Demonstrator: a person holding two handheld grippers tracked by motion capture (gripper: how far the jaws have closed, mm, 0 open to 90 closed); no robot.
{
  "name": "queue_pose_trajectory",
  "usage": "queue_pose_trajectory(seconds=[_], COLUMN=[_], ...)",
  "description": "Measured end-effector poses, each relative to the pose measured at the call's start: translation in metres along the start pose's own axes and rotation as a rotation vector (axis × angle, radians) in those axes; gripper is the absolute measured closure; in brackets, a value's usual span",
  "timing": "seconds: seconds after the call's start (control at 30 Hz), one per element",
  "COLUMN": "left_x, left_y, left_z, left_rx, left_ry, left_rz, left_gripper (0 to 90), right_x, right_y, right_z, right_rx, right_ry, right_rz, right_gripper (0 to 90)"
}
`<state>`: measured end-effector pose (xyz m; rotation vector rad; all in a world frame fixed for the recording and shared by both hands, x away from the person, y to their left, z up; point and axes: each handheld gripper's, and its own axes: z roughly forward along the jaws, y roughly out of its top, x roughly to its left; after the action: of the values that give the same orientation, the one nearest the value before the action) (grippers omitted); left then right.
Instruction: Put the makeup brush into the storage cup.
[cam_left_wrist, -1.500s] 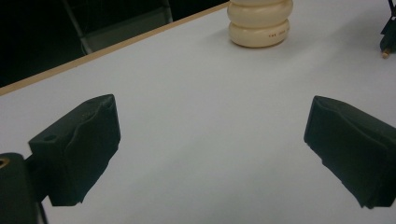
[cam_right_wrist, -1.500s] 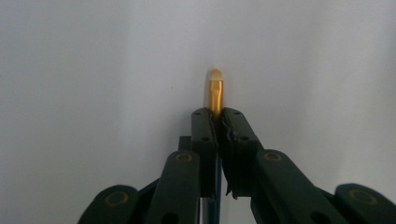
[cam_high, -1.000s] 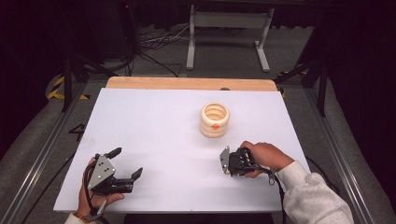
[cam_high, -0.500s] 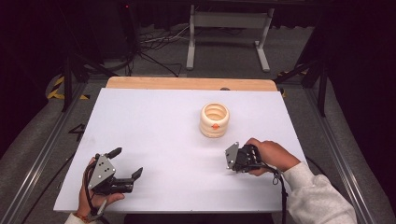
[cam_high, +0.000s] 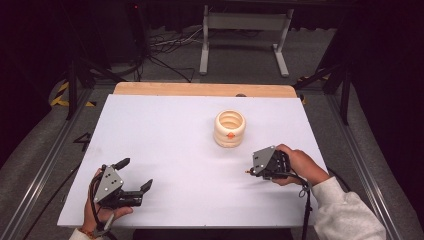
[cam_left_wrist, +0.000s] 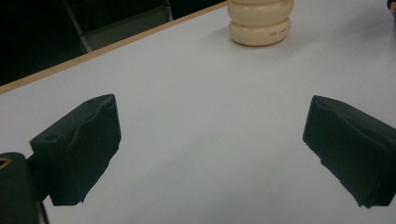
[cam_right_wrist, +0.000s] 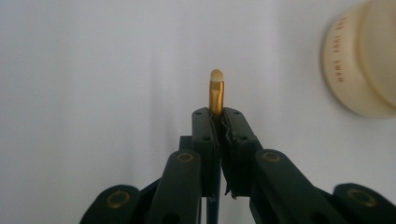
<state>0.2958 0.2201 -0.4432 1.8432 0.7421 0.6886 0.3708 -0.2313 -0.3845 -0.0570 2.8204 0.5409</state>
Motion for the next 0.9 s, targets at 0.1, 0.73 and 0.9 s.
queue_pose_trajectory(seconds=[0.1,0.73,0.9], left_x=[0.0,0.0,0.0], left_y=[0.0,0.0,0.0], left_z=[0.0,0.0,0.0], left_rx=[-0.003,-0.003,-0.002], left_ry=[0.003,0.006,0.007], left_rz=[0.002,-0.003,-0.004], left_gripper=[5.0,5.0,5.0], right_x=[-0.001,-0.001,-0.003], right_y=[-0.009,-0.04,-0.041], right_z=[-0.012,-0.055,-0.059], right_rx=[-0.08,-0.374,-0.419], right_ry=[-0.041,-0.253,-0.279], right_rz=[0.039,0.206,0.238], right_gripper=[85.2,85.2,85.1])
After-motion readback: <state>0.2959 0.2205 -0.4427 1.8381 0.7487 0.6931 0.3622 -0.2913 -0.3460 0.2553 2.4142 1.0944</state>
